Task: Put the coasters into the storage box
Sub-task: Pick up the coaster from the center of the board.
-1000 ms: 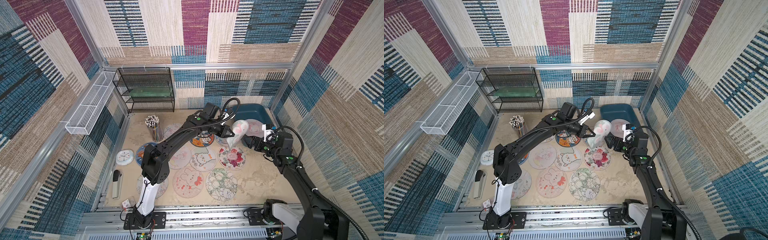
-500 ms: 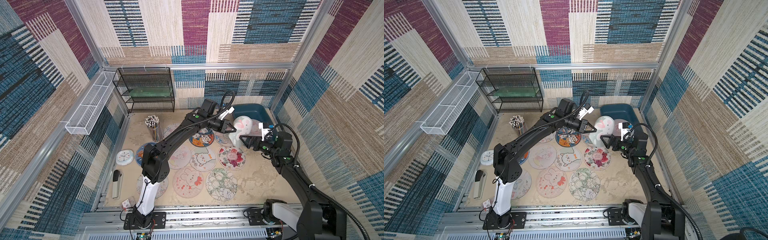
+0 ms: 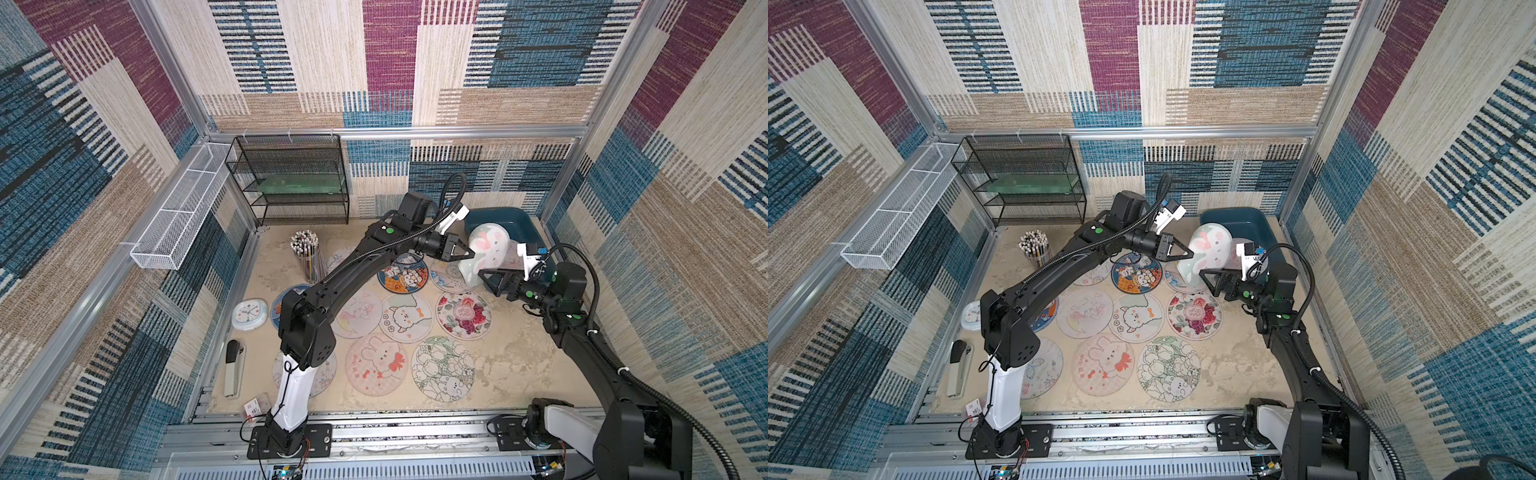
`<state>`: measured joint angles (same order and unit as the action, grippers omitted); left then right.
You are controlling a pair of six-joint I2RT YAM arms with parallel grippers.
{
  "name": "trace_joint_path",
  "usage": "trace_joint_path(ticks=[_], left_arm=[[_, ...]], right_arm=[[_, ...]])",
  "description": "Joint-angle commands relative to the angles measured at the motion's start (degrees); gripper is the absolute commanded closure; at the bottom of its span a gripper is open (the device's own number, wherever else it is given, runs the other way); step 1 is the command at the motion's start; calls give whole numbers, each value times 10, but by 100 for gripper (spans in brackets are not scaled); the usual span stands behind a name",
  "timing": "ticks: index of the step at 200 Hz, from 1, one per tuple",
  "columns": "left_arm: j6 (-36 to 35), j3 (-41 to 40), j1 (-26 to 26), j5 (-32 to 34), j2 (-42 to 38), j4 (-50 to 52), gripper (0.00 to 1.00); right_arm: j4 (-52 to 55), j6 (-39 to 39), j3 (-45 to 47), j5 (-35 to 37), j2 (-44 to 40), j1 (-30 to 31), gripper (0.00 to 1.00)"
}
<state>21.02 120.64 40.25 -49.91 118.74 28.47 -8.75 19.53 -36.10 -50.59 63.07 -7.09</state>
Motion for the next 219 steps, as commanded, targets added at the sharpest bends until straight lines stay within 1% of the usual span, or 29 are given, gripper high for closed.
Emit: trace_joint_path(ticks=[1, 54, 85, 106, 116, 120, 123, 133, 140, 150, 165, 179, 190, 199, 219], left_arm=[[6, 1, 0, -15, -9, -11, 100], [13, -23, 0, -3, -7, -22, 100], [8, -31, -1, 14, -5, -14, 100], [-2, -38, 0, 33, -5, -4, 100], [-6, -40, 0, 45, -4, 1, 100], [-7, -41, 0, 50, -4, 4, 100], [-8, -41, 0, 53, -2, 5, 100], [-10, -43, 0, 60, 0, 6, 100], [-9, -44, 0, 64, 2, 7, 100], [-8, -43, 0, 66, 6, 5, 100], [-8, -39, -1, 75, 13, 6, 100], [-11, -34, 0, 88, 21, 8, 100], [-15, -25, 0, 96, 28, 13, 100], [-17, -18, 0, 100, 36, 17, 100], [-21, -5, 0, 106, 50, 18, 100]], right_arm=[[-49, 10, 3, -32, -3, 1, 5], [-115, 36, 8, -64, -45, 9, 5], [-93, 31, -4, -44, -59, 15, 4], [-72, 31, -8, -12, -62, 16, 1], [-61, 30, -12, 2, -58, 16, 5], [-59, 30, -13, 4, -57, 16, 8], [-58, 30, -13, 6, -56, 17, 13], [-51, 30, -18, 13, -50, 19, 36], [-44, 28, -22, 18, -45, 20, 44], [-31, 20, -31, 24, -37, 25, 47], [-9, 9, -42, 44, -23, 35, 49], [7, 3, -52, 65, -9, 41, 59], [16, 2, -59, 80, 3, 43, 71], [16, 3, -62, 81, 13, 43, 76], [15, 7, -69, 94, 35, 45, 83]])
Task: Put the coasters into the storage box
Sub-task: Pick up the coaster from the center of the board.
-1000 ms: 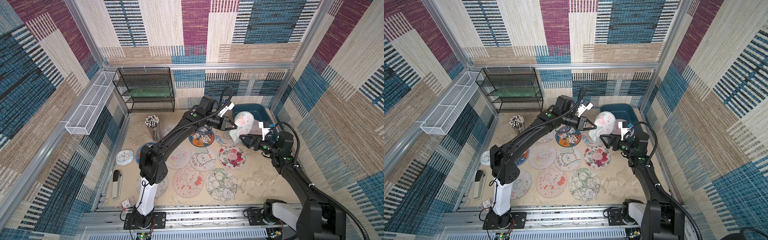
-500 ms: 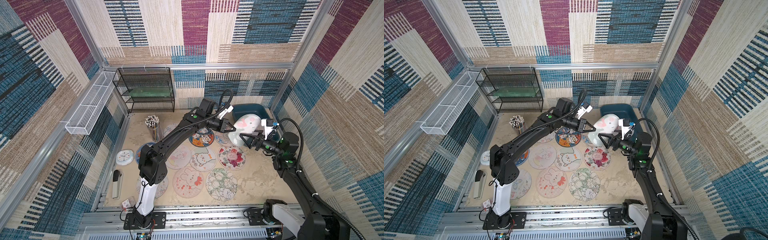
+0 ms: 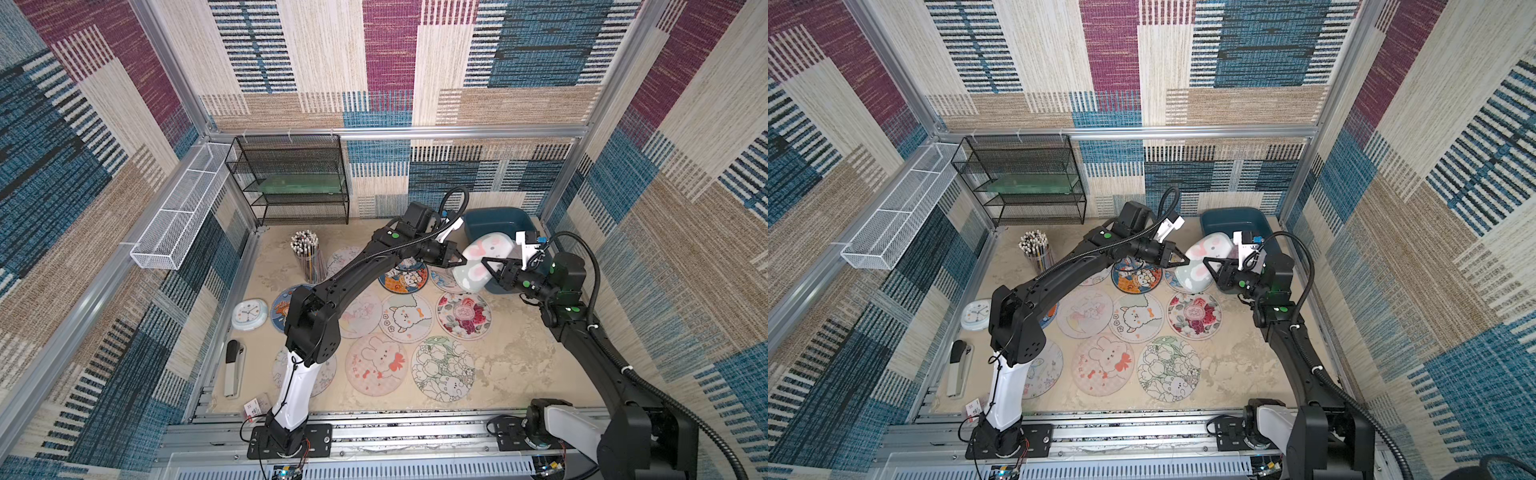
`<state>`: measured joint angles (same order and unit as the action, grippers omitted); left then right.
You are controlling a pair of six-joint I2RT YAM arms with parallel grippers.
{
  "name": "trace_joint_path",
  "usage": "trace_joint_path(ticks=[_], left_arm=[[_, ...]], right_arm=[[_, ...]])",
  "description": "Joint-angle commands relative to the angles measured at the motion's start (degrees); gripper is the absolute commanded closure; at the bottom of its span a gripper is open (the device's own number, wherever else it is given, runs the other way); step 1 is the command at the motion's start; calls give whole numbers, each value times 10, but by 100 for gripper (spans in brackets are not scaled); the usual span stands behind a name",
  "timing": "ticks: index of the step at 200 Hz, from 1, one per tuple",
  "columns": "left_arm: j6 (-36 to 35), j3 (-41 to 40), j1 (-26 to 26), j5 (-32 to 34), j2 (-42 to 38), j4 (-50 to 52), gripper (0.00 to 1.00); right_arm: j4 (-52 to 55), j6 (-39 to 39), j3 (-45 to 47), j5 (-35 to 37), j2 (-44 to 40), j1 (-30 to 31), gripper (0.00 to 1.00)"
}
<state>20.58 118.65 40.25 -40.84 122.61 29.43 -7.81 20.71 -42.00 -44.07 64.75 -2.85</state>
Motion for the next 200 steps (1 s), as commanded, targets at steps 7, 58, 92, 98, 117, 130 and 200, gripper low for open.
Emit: trace_joint_path(ticks=[7, 58, 92, 98, 117, 130, 200], left_arm=[[-16, 17, 0, 18, 15, 8, 100], [-23, 8, 0, 49, 18, -19, 68], [-44, 28, 0, 94, 26, -13, 55], [-49, 32, 0, 104, 26, -8, 54], [-63, 29, 0, 127, 18, -3, 52], [-70, 13, 0, 137, 6, -5, 51], [-51, -181, 0, 132, -86, -109, 50]], right_arm=[[7, -3, -13, 32, 24, 3, 85], [0, 3, -29, 62, 45, 1, 89], [-2, 9, -46, 84, 57, -6, 90], [-3, 11, -48, 86, 61, -9, 90], [-14, 19, -54, 86, 77, -25, 90], [-15, 19, -62, 91, 91, -39, 89], [-19, 8, -160, 124, 261, -88, 86]])
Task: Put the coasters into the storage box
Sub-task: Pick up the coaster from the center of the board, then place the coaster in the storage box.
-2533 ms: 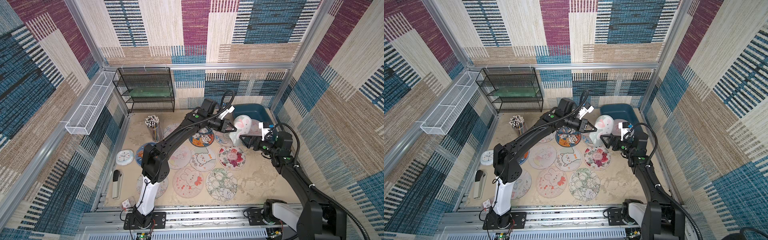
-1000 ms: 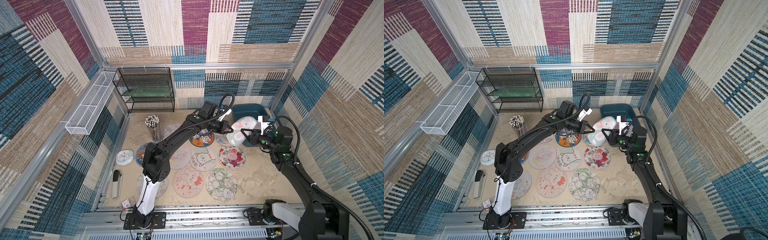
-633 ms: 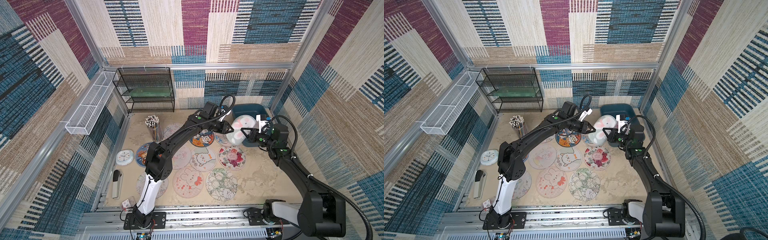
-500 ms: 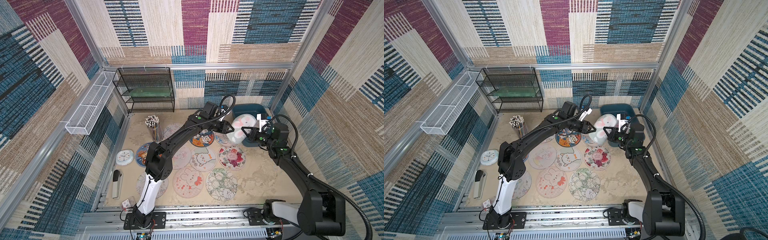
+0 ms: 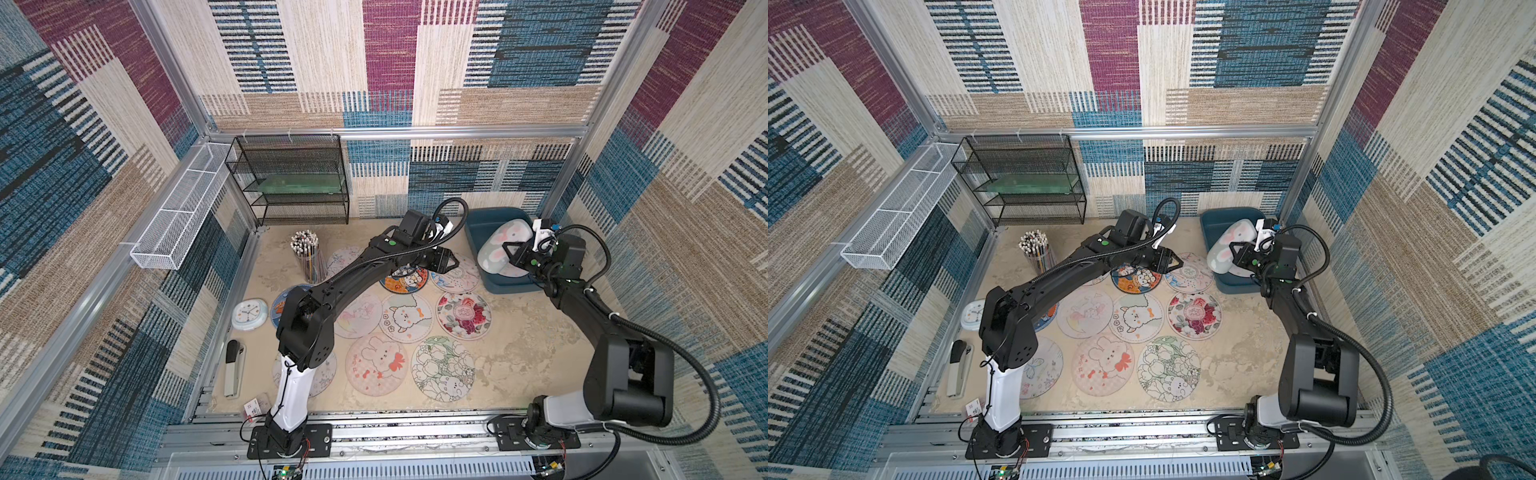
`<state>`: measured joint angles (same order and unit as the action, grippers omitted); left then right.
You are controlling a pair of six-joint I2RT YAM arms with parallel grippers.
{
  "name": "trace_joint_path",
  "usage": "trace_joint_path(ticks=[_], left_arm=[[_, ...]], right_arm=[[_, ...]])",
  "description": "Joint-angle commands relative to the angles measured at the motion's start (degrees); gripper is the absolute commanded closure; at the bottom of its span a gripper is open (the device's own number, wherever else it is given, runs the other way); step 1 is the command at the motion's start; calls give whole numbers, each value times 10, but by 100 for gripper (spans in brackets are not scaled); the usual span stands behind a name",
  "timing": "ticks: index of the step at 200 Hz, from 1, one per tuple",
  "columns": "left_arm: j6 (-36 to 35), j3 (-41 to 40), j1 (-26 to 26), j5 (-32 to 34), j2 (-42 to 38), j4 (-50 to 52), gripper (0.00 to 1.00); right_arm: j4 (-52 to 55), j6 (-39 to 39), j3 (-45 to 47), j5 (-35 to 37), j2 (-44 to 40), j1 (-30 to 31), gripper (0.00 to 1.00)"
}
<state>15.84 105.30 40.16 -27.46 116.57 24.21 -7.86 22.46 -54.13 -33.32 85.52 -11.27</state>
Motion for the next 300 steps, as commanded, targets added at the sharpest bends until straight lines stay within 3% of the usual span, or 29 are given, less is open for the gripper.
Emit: trace_joint_path(ticks=[1, 61, 133, 146, 157, 199, 220, 254, 300], left_arm=[[-4, -49, 1, -2, -27, -57, 50], [-1, -126, 0, 3, -61, -83, 50], [10, -147, 0, -5, -58, -96, 51], [12, -150, 0, -6, -60, -99, 51], [13, -155, 0, -6, -63, -105, 51], [18, -166, 0, -7, -67, -120, 51], [20, -167, 0, -10, -64, -122, 51], [21, -173, 0, -10, -64, -127, 51], [21, -181, 0, -13, -65, -134, 50]], right_arm=[[-18, -10, -42, 17, 56, -4, 85], [-13, 2, -153, 10, 223, -19, 83], [109, 2, -247, 107, 326, -21, 74], [122, 4, -250, 116, 337, -24, 68], [130, 6, -246, 141, 336, -25, 63], [155, -6, -235, 204, 308, -23, 24], [167, -16, -232, 229, 289, -18, 11], [185, -21, -214, 273, 248, -11, 0], [220, -21, -182, 310, 196, -13, 5]])
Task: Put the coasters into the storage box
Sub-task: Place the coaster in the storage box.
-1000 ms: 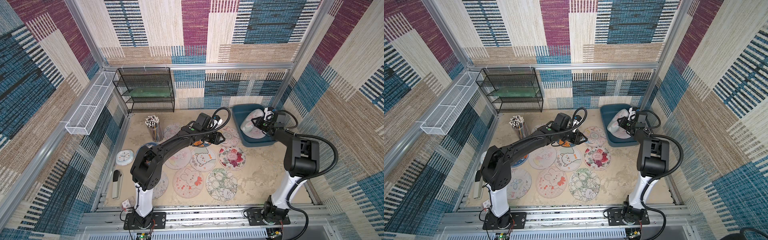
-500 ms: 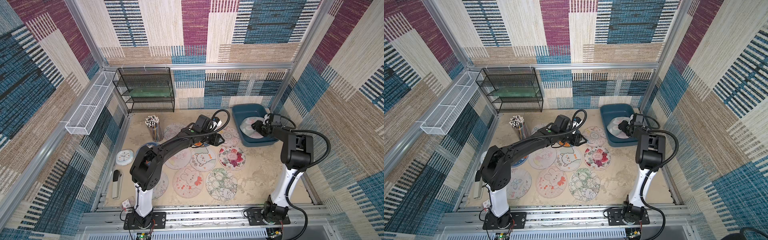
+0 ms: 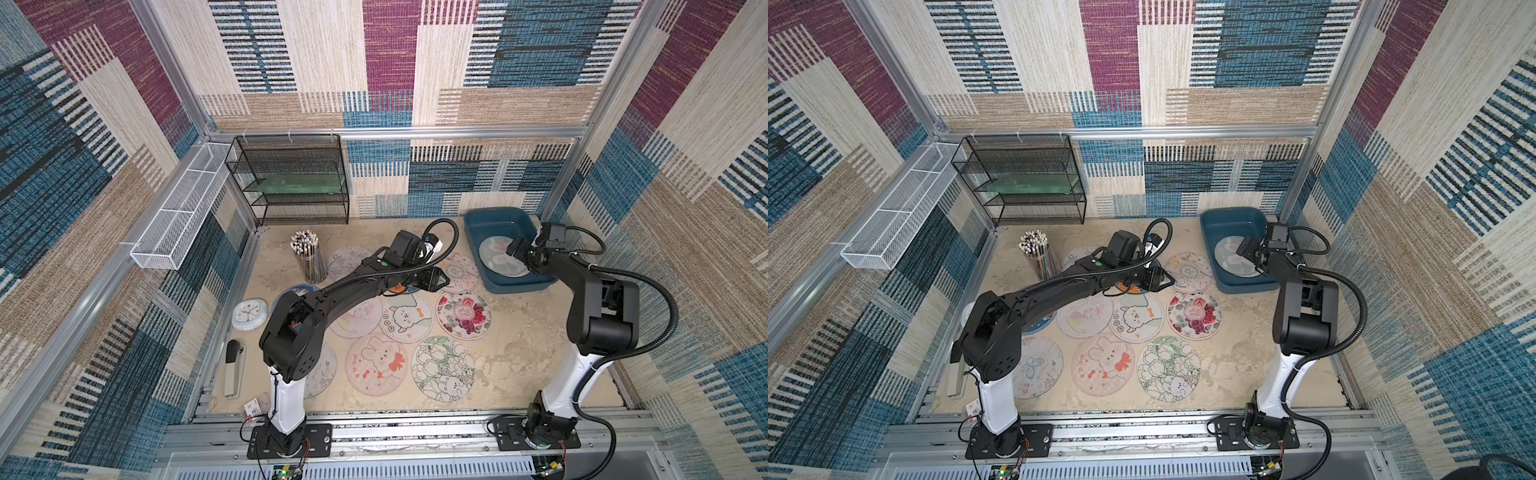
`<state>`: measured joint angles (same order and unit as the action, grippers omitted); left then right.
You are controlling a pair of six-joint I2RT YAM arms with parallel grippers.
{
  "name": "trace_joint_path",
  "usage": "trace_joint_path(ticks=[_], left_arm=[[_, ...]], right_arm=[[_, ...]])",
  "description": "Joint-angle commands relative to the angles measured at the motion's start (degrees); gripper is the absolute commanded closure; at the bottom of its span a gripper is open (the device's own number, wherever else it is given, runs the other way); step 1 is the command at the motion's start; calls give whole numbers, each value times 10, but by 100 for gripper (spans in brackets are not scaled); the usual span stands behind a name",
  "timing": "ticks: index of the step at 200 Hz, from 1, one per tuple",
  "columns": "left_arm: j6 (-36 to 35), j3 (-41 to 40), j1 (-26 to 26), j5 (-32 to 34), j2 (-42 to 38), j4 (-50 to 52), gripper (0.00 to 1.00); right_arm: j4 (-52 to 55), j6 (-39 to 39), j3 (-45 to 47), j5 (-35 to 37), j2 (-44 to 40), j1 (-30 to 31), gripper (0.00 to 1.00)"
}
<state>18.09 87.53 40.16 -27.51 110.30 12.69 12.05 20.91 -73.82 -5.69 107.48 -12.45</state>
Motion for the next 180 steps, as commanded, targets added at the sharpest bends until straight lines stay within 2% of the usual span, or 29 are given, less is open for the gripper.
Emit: trace_joint_path(ticks=[1, 55, 81, 105, 154, 180], left_arm=[[-2, -3, 0, -12, -3, -18, 50], [2, -25, -1, -1, -9, -31, 38], [2, -21, -2, 15, 4, -11, 37], [4, -5, -1, 41, 26, 28, 37], [29, -10, 1, 42, 52, 29, 38], [33, 0, 5, 43, 66, 41, 39]], right_arm=[[20, -6, 16, 34, -25, -1, 5], [12, -35, 79, 5, -96, 42, 5], [8, -33, 126, 3, -157, 80, 5], [0, -23, 171, -15, -213, 90, 5], [48, -39, 208, -19, -301, 138, 4], [60, -32, 247, -51, -351, 155, 4]])
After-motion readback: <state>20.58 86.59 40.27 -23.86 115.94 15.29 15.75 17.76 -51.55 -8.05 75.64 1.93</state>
